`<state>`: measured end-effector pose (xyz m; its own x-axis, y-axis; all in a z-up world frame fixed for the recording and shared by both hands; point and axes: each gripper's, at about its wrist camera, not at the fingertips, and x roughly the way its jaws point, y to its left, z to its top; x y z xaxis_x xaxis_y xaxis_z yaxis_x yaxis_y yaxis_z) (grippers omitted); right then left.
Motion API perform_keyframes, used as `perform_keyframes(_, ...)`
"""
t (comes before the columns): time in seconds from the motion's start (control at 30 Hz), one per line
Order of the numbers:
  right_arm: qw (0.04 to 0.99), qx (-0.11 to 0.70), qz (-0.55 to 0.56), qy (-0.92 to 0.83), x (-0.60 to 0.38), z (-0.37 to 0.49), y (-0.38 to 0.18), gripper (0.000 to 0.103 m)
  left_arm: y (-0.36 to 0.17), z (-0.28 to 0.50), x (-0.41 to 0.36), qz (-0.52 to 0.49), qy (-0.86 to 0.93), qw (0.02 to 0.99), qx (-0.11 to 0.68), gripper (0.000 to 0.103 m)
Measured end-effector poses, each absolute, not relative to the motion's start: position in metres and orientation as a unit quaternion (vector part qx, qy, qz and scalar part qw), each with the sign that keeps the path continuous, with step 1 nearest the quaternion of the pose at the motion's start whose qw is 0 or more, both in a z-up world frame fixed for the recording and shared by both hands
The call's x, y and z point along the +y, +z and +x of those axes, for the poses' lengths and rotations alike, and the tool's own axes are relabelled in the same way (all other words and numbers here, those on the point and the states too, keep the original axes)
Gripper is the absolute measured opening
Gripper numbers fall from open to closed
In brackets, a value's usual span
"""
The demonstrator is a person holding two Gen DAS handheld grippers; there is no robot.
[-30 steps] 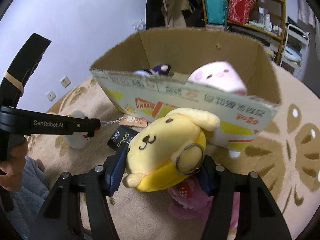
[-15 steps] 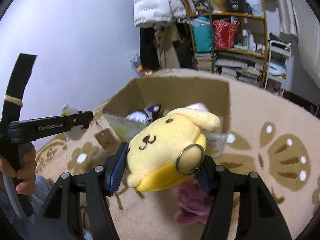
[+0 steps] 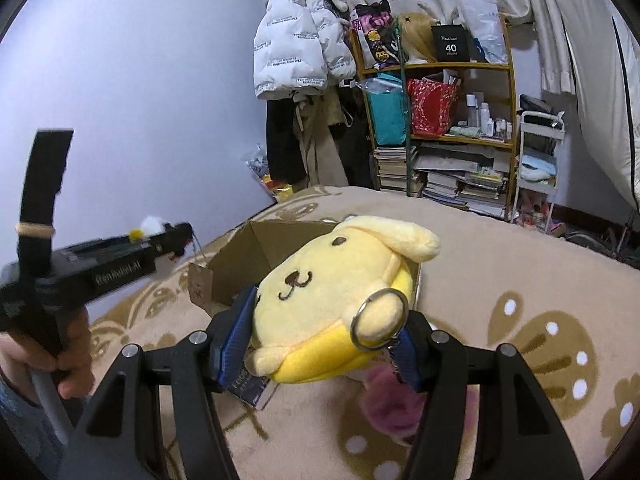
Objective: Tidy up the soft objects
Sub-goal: 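Lift the pompom with the left tool while the right tool raises the yellow dog plush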
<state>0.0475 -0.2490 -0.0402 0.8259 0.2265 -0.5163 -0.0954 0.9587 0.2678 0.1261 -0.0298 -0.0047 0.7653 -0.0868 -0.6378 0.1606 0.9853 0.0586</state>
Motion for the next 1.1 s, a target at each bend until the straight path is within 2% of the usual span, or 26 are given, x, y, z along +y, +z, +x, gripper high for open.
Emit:
perform_keyframes(0.27,0.913,0.33,0.202,0.128,-0.263,0.057,-0.065,0.066,-0.008,0.129,-0.033,0.054,-0.066,0.937,0.34,0.033)
perform_keyframes(0.63,0.897,0.367,0.22,0.112,-0.269,0.07,-0.095,0.071,-0.015,0.126,-0.034,0.055,-0.068,0.934,0.346,0.033)
perform_keyframes(0.73,0.897,0.372,0.214,0.103,-0.269,0.071,-0.096,0.076,-0.015,0.125,-0.033,0.053,-0.066,0.934,0.346,0.033)
perform_keyframes(0.9,0.903,0.371,0.197,0.094,-0.266,0.074,-0.096,0.075,-0.015,0.124,-0.032,0.052,-0.066,0.933,0.349,0.033)
perform_keyframes(0.93,0.905,0.372,0.189,0.087,-0.265,0.074,-0.096,0.063,-0.015,0.125,-0.032,0.053,-0.067,0.933,0.35,0.033)
perform_keyframes(0.97,0.905,0.377,0.177,0.086,-0.265,0.076,-0.097,0.03,-0.016,0.124,-0.032,0.054,-0.068,0.933,0.351,0.033)
perform_keyframes(1.0,0.902,0.386,0.172,0.085,-0.265,0.077,-0.098,0.01,-0.017,0.124,-0.032,0.055,-0.068,0.932,0.352,0.033)
perform_keyframes(1.03,0.899,0.393,0.173,0.082,-0.265,0.078,-0.101,0.001,-0.018,0.124,-0.032,0.056,-0.068,0.931,0.354,0.033)
perform_keyframes(1.1,0.897,0.396,0.18,0.081,-0.268,0.075,-0.104,0.001,-0.019,0.124,-0.033,0.057,-0.068,0.93,0.357,0.033)
